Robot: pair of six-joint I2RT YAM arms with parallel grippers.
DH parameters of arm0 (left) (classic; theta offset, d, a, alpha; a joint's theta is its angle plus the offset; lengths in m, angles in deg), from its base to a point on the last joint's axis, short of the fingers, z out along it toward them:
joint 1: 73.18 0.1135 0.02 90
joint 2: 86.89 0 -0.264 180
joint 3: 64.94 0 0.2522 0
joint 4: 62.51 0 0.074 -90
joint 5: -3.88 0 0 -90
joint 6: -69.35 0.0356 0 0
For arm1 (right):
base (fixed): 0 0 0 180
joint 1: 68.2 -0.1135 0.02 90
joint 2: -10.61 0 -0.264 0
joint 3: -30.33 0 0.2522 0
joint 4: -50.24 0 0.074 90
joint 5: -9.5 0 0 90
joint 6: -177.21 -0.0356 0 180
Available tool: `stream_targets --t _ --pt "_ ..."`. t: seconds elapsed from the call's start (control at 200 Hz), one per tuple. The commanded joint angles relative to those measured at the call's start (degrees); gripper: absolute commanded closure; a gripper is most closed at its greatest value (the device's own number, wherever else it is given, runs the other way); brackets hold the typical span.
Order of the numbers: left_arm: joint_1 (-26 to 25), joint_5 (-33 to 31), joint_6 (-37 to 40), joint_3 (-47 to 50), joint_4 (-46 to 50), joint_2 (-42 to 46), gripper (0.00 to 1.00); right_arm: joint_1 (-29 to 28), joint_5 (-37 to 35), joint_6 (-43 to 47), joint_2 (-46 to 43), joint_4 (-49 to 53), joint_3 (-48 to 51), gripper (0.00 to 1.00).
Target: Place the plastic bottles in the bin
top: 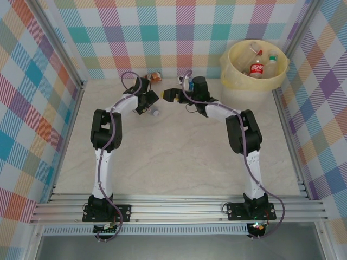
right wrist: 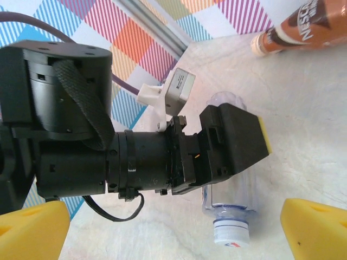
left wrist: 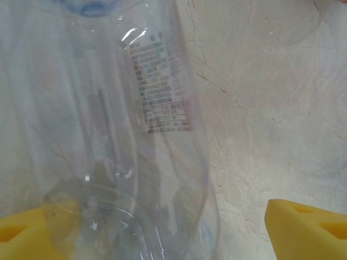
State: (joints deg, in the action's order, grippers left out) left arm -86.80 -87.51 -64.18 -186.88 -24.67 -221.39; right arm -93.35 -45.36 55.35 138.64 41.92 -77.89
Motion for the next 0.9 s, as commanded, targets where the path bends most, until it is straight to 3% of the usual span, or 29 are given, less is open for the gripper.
stream_targets --t 0.0,0.205,0.525,0.75,0.895 --pt "-0.49 -0.77 1.67 2.19 5.88 2.08 0.1 0.27 -2.95 2.94 -4.36 -2.96 2.4 0.0" --pt "-2.45 -6.27 3.39 5.95 8.47 4.95 0.13 0.79 -5.84 4.05 -7.94 -3.63 6.36 0.0" --pt "-3.99 -4.35 6.74 6.75 7.82 4.45 0.4 1.23 -8.04 4.14 -11.99 -4.19 10.67 0.0" --pt "-5.07 1.36 13.62 21.39 -5.08 17.53 0.45 1.92 -13.68 2.15 -18.97 5.53 14.37 0.0" --pt "-6.43 7.79 20.19 30.1 -13.33 27.93 0.46 2.72 -12.81 -2.09 -22.19 14.48 14.59 0.0"
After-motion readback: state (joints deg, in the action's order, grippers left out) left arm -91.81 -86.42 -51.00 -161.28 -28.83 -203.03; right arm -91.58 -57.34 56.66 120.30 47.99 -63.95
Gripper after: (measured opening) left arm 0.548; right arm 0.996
